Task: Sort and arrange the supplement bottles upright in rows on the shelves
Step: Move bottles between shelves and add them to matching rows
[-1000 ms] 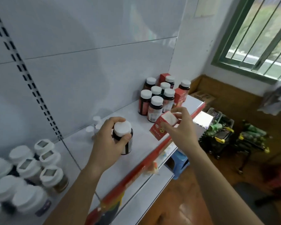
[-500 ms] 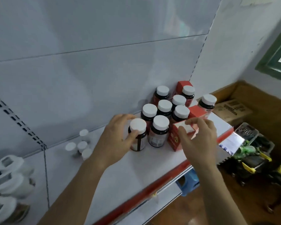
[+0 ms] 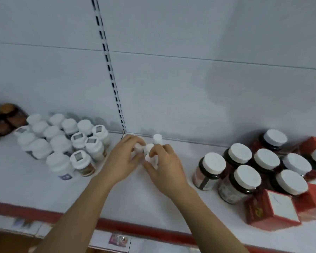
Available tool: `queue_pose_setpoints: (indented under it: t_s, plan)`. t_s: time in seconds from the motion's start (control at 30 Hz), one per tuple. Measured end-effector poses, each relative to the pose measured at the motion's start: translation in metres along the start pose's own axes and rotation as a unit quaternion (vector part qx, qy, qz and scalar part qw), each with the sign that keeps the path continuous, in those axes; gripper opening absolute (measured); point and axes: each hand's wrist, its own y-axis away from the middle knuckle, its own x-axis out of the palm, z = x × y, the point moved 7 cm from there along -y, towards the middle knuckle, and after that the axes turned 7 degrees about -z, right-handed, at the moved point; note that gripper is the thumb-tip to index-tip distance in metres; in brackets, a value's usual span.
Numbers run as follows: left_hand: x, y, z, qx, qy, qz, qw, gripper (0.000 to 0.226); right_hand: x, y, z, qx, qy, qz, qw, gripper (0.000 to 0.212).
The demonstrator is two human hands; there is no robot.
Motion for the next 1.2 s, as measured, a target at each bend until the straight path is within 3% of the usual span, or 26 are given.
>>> queue_pose_setpoints:
  t_s: [0.1, 0.23, 0.33, 0.5, 0.67, 0.83, 1.2]
  plan:
    - [-0.01, 0.009, 0.014, -0.08, 0.053, -0.069, 0.993, 0.031, 0.014, 0.002, -0.013, 0.031, -0.026, -0.001, 0.999, 0.026]
    - [-0.056, 0.037, -0.002, -0.078, 0.113, -0.141, 0.98, 0.028, -0.008, 0.0, -0.005, 0.044, -0.076, -0.09, 0.992, 0.029]
    - [-0.112, 0.066, 0.001, -0.085, 0.158, -0.197, 0.964, 0.023, -0.02, -0.008, 0.03, 0.036, -0.135, -0.134, 0.981, 0.029]
    - [-0.2, 0.111, 0.051, -0.137, 0.218, -0.323, 0.911, 0.023, 0.006, -0.037, 0.107, -0.017, -0.177, -0.119, 0.977, 0.039]
    - [-0.286, 0.178, 0.119, -0.179, 0.248, -0.427, 0.851, 0.028, 0.074, -0.041, 0.201, -0.072, -0.184, -0.088, 0.976, 0.037]
    - [-0.39, 0.248, 0.194, -0.201, 0.184, -0.462, 0.844, 0.028, 0.17, -0.033, 0.306, -0.09, -0.218, -0.045, 0.971, 0.019]
    - [-0.595, 0.342, 0.356, -0.261, 0.059, -0.512, 0.816, 0.032, 0.401, -0.051, 0.534, -0.145, -0.261, 0.101, 0.949, 0.02]
